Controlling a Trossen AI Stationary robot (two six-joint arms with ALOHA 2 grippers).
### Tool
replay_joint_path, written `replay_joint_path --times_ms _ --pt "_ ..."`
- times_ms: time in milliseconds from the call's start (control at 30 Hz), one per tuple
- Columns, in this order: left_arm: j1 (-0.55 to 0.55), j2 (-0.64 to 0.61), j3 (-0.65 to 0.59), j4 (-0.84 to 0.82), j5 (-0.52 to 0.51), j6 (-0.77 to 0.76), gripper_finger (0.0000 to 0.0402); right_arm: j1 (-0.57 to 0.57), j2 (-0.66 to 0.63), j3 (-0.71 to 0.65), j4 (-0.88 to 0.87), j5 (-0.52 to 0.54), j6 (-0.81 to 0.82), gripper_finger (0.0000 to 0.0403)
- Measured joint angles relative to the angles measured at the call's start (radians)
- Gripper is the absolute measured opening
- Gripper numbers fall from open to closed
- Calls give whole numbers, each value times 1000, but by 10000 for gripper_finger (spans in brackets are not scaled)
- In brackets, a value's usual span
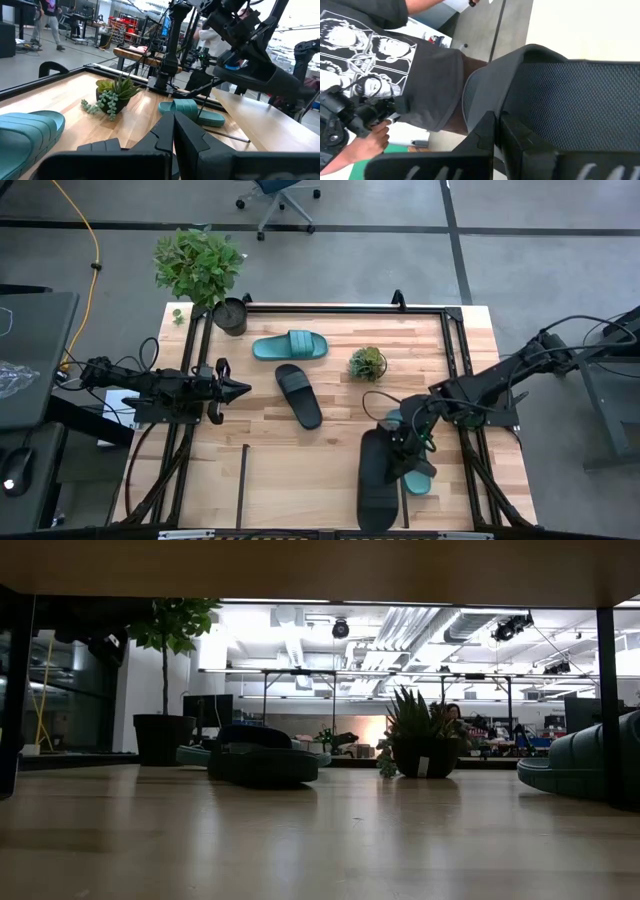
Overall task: Pick and place slides into the shelf
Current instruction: Put the top black slide on the shelf
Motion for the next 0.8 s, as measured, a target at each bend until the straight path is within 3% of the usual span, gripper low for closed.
replay_joint_path --times_ms 367,800 --pt "0 0 0 0 0 0 1 31 0 0 -72 76 -30 0" --pt "0 0 0 -1 1 -10 1 36 35 0 -95 68 -40 0"
